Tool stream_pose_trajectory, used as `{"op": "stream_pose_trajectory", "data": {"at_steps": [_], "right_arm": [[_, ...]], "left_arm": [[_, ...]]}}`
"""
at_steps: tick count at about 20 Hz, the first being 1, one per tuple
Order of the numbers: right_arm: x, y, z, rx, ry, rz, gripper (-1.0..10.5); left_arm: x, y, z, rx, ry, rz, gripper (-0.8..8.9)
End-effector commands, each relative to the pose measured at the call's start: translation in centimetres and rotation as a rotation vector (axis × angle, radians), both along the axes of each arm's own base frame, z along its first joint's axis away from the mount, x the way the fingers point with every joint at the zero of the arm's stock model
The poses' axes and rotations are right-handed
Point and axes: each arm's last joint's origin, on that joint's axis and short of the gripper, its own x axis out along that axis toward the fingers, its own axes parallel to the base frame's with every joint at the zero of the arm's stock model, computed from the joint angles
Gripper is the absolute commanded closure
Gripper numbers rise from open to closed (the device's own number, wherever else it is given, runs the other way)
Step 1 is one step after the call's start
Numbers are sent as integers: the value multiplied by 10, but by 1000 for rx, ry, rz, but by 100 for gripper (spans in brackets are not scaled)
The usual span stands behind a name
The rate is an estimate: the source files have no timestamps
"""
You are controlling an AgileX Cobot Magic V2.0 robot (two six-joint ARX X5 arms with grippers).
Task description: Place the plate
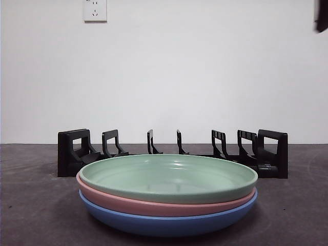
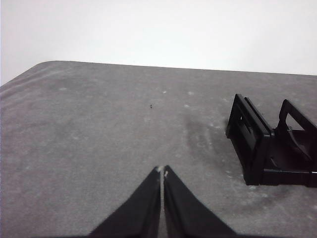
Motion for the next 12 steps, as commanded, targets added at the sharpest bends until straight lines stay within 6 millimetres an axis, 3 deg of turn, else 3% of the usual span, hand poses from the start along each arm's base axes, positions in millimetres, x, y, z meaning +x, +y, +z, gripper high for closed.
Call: {"op": "stream_pose_trajectory", "data": {"at_steps": [1, 6, 10, 12], "right_arm": [[-29, -14, -44, 50, -118, -63, 929], [-95, -34, -146, 130, -245, -174, 929], [-106, -39, -179, 178, -294, -228, 929], [-108, -40, -187, 199, -292, -247, 929]], "left_arm": [[1, 0, -6, -9, 7, -2, 806], [1, 0, -6, -9, 7, -2, 806], [1, 0, -6, -9, 8, -2, 806], [1, 0, -6, -9, 7, -2, 806]]}}
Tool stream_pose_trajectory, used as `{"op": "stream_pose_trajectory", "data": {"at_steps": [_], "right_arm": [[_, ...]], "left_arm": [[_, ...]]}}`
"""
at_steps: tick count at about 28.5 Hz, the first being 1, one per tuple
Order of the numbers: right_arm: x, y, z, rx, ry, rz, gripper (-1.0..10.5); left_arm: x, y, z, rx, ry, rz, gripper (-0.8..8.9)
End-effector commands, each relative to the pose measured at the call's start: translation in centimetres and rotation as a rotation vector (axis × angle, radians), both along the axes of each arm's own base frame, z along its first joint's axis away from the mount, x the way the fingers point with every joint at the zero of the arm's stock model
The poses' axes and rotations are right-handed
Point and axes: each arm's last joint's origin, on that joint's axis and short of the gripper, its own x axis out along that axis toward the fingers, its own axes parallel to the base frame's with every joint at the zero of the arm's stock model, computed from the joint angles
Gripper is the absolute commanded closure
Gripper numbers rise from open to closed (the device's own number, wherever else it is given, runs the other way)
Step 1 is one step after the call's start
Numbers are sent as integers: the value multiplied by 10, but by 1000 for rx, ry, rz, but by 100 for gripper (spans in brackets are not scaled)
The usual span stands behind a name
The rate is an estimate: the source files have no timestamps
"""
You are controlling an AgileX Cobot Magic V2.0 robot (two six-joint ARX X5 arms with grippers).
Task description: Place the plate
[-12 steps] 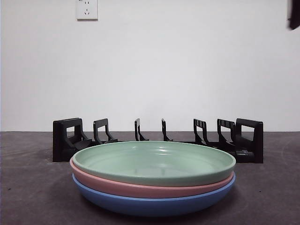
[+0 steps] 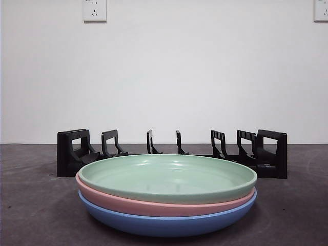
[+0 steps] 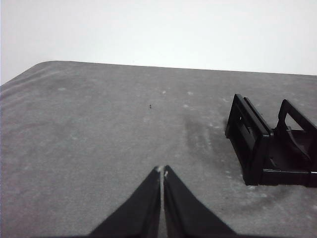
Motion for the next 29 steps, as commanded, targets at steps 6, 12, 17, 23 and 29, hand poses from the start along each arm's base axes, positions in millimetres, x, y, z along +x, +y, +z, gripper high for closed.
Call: {"op": "stream_pose_trajectory", "data": {"at_steps": [6, 12, 17, 23, 29], "right_arm": [[-5, -2, -2, 59, -42, -24, 929], [-5, 1, -2, 74, -39, 53, 929], [-5, 0, -2, 73, -38, 48, 929], [-5, 0, -2, 73, -42, 44, 929], [-5, 0, -2, 73, -42, 44, 929]], "left_arm": [[1, 0, -6, -9, 7, -2, 806], [1, 0, -6, -9, 8, -2, 806], [1, 0, -6, -9, 8, -2, 806], [1, 0, -6, -9, 7, -2, 806], [1, 0, -6, -9, 8, -2, 806]]}}
